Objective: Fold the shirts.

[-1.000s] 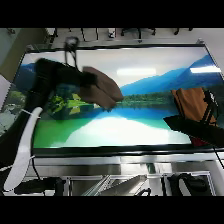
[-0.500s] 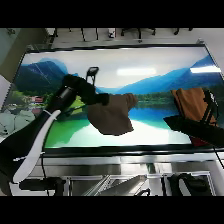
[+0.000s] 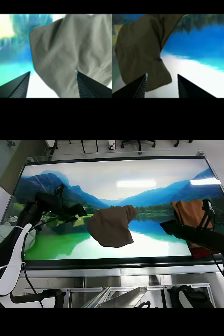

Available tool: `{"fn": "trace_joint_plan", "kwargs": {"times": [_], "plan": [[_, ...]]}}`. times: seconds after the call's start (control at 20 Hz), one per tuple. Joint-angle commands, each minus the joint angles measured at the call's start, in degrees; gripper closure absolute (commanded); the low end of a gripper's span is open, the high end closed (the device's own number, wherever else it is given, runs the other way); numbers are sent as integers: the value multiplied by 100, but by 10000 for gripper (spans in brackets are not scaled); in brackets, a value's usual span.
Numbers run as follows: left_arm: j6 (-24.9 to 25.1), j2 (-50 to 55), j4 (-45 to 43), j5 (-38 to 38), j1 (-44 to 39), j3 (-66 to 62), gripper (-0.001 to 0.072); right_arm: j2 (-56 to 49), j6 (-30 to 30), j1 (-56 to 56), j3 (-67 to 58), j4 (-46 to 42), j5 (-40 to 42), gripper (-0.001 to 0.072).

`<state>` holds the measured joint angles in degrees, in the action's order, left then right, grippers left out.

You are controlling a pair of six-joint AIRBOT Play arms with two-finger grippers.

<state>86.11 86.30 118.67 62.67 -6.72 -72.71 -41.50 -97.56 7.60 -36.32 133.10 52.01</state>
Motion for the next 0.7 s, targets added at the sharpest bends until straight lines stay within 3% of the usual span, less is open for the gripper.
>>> {"fn": "trace_joint_plan", "kwargs": {"times": [0.0, 0.2, 0.4, 0.45, 0.55, 0.65], "plan": [[621, 581, 1040, -772, 223, 446, 79, -1749, -116, -131, -420, 562, -662, 283], [710, 1493, 1132, -581, 223, -208, 80, -3930, -98, -796, -1711, 616, -643, 282], [748, 2052, 1143, -352, 221, -992, 81, -5281, 208, -1220, -2962, 623, -643, 282], [745, 2124, 1156, -363, 173, -1082, 115, -5515, 321, -1272, -3211, 621, -640, 282], [748, 2277, 1152, -354, 90, -1235, 288, -5875, 474, -1305, -3560, 619, -599, 282], [748, 2393, 1152, -251, 28, -1346, 294, -6087, 483, -1305, -3718, 619, -549, 283]]}}
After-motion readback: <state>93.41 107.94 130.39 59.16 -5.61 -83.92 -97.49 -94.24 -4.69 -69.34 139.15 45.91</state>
